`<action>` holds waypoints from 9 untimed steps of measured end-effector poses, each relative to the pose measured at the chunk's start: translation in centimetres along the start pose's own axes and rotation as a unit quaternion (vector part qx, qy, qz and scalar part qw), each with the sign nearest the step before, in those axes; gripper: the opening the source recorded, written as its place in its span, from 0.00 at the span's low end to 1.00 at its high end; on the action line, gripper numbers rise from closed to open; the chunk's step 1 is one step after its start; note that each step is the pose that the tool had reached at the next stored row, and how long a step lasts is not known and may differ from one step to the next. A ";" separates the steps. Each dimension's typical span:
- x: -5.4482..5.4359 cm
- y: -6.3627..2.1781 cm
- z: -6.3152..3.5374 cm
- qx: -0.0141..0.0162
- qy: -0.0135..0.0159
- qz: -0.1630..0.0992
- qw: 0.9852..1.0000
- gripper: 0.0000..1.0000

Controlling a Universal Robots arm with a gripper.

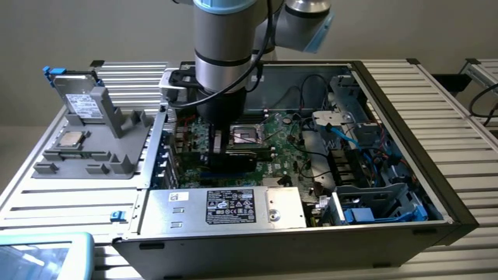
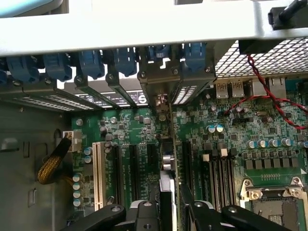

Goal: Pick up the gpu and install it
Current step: 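Insert the gpu into the slot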

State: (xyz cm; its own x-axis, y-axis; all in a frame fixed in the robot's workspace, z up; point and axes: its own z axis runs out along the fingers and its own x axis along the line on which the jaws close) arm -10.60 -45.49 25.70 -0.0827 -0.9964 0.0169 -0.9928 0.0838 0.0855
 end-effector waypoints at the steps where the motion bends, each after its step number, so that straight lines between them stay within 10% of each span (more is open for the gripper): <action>1: 0.0 0.09 0.01 0.000 0.000 0.000 1.000 0.27; 9: 0.1 0.32 0.03 0.000 0.000 0.000 1.000 0.27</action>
State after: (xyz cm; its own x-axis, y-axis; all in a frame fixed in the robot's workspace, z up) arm -10.93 -45.60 25.70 -0.0827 -0.9964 0.0169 -0.9928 0.0839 0.0856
